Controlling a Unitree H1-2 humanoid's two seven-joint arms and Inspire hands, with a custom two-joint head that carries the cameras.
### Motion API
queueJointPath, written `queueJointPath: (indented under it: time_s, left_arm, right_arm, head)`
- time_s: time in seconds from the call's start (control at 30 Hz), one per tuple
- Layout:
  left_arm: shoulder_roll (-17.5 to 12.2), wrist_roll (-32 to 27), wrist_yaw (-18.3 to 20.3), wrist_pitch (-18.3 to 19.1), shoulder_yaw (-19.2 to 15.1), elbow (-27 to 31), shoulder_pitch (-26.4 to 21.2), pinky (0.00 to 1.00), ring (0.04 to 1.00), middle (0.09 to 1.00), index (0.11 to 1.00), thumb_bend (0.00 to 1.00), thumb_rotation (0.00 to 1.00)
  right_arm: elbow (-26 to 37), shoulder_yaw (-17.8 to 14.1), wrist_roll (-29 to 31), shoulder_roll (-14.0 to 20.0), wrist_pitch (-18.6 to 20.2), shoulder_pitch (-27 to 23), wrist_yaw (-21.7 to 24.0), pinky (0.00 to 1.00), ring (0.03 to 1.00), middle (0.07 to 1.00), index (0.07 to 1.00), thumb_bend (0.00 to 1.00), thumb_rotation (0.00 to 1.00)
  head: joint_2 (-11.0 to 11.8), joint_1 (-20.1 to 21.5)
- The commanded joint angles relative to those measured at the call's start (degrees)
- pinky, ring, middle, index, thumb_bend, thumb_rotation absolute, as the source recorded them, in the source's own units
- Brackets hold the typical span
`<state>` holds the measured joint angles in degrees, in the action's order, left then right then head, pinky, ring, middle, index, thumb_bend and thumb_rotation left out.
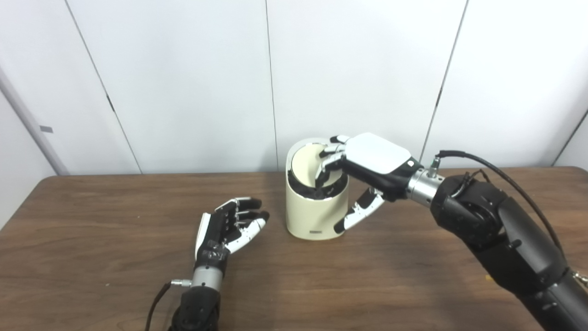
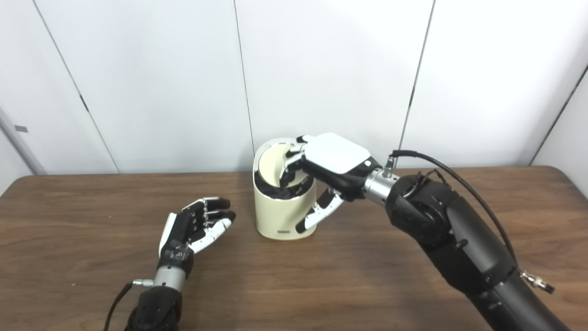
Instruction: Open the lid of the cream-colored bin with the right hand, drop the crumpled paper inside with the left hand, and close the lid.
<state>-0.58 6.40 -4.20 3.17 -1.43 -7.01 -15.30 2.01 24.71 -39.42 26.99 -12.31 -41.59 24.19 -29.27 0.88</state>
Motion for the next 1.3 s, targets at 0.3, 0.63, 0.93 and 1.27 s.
queueJointPath:
  time_s: [0.3,0.63,0.93,1.27]
  left_arm:
    - [-0.09,0.25,-0.85,-0.69,-0.16,2.44,-2.84,0.56,0.668,0.708,0.72,0.59,0.23]
    - [-0.05,0.43,-0.76,-0.44,0.06,3.0,-2.39,0.56,0.668,0.708,0.723,0.6,0.26]
    - [-0.33,0.2,-0.45,-0.44,0.01,3.38,-1.82,0.57,0.669,0.711,0.718,0.6,0.26]
    - [-0.22,0.0,-0.48,-0.06,-0.06,3.64,-1.94,0.56,0.665,0.705,0.714,0.6,0.26]
  right_arm:
    - [-0.72,1.26,-2.74,0.46,-6.71,-0.68,-0.22,1.0,0.81,0.63,0.607,0.73,0.39]
    - [-1.44,0.12,-2.07,-0.23,-5.1,0.0,0.08,1.0,0.812,0.634,0.618,0.71,0.39]
    - [-2.41,-6.44,7.98,-5.03,14.43,0.29,6.46,1.0,0.841,0.706,0.66,0.66,0.46]
    - [-4.96,-9.01,14.8,-6.29,19.46,0.68,5.56,0.62,0.676,0.7,0.701,0.65,0.42]
  head:
    - [-0.14,-0.02]
    - [-0.46,-0.21]
    - [-0.64,-0.39]
    - [-0.89,-0.41]
